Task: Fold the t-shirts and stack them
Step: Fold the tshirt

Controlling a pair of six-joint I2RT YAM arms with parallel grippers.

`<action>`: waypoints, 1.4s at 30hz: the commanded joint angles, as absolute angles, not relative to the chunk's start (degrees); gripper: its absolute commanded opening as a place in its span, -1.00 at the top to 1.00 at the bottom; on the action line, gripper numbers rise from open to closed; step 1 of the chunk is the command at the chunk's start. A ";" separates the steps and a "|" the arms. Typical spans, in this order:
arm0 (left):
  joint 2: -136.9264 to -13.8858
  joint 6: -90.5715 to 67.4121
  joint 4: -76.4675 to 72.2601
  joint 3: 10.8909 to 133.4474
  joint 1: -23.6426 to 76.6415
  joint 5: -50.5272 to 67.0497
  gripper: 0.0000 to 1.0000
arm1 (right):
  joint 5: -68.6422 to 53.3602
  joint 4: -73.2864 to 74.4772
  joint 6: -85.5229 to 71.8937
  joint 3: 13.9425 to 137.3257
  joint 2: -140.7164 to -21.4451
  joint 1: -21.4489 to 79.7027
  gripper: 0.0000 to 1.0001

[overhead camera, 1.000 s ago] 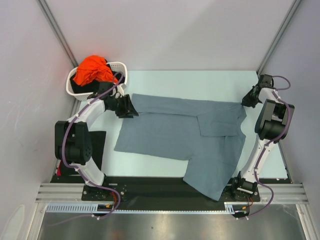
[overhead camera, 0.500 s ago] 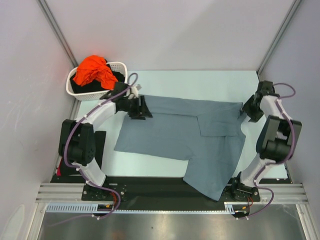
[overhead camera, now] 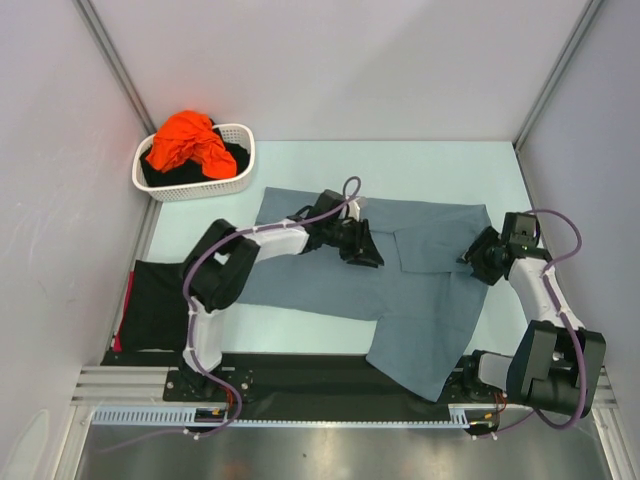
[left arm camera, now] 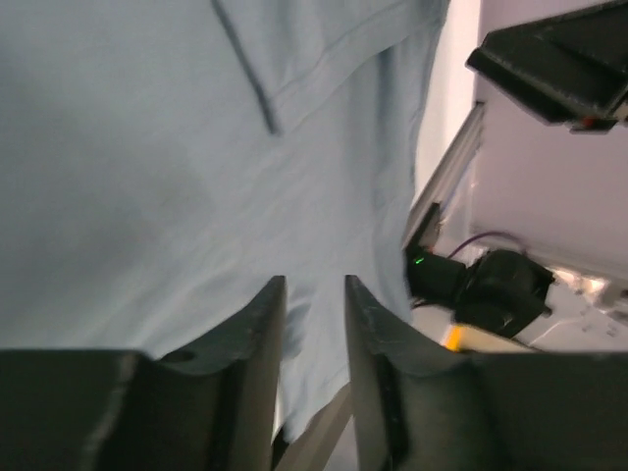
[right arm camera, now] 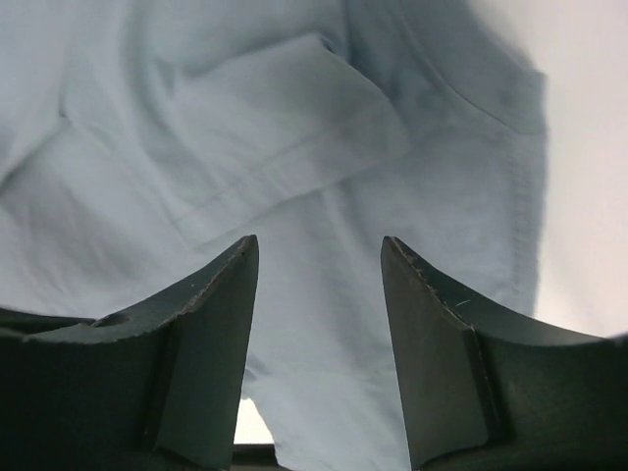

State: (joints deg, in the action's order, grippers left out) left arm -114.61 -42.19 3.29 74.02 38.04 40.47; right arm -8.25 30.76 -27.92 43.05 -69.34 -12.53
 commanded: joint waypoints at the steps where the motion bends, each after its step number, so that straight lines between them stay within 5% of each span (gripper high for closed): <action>1: -117.84 -57.36 -10.97 76.38 41.04 40.09 0.33 | -12.21 25.22 -30.85 43.77 -70.74 -12.30 -0.16; 10: -123.13 -59.32 -8.27 81.03 45.53 30.60 0.17 | -16.35 23.21 -30.15 44.04 -74.71 -13.54 -0.15; 17: -125.59 -64.25 -12.39 80.15 45.79 25.93 0.34 | -16.96 23.99 -28.39 43.42 -74.88 -14.59 -0.15; 42: -131.04 -66.88 -10.64 83.93 46.14 26.63 0.29 | -15.91 22.68 -28.30 44.82 -81.03 -18.02 -0.15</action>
State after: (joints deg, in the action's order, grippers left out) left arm -130.34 -65.87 -11.00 82.11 45.95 26.59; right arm -16.82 23.46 -28.84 43.00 -80.38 -17.41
